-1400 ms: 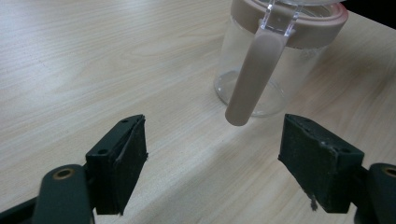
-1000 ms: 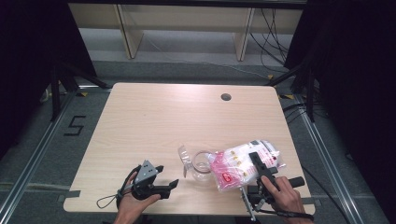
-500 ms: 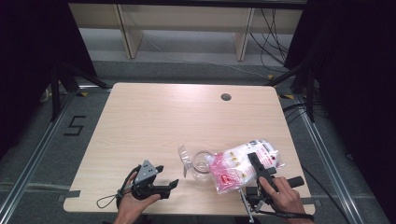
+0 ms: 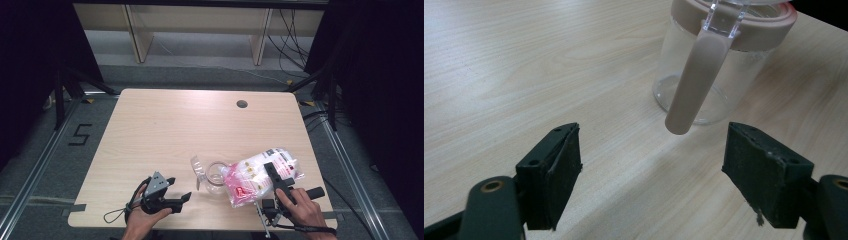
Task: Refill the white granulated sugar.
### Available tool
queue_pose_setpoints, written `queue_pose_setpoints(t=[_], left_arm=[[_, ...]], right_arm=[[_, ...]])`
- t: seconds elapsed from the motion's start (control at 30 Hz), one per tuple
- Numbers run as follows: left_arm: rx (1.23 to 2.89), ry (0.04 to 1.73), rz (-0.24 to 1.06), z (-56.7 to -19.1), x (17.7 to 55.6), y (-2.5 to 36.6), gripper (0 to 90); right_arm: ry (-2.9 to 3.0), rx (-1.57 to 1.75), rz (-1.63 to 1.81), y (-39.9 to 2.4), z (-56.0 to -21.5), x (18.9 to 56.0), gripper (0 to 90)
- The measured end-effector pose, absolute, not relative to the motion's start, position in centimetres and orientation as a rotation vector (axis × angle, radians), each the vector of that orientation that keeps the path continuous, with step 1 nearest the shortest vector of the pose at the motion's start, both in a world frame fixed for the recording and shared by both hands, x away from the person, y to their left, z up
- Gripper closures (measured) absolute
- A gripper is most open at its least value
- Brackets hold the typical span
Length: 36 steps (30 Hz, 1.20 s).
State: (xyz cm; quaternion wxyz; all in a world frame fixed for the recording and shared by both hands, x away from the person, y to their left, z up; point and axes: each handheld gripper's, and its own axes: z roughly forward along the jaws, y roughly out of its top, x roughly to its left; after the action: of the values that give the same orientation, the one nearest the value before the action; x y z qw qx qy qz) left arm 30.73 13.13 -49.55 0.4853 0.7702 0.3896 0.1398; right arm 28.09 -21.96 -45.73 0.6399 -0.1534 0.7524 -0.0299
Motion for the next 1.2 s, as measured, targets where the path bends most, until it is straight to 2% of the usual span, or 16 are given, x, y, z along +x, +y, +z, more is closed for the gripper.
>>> queue_pose_setpoints(t=[1.2], left_arm=[[1.892, 0.931, 0.352, -49.5, 30.8, 13.3, 22.6]], right_arm=[[1.665, -0.446, -0.152, -21.6, -45.0, 28.3, 58.3]])
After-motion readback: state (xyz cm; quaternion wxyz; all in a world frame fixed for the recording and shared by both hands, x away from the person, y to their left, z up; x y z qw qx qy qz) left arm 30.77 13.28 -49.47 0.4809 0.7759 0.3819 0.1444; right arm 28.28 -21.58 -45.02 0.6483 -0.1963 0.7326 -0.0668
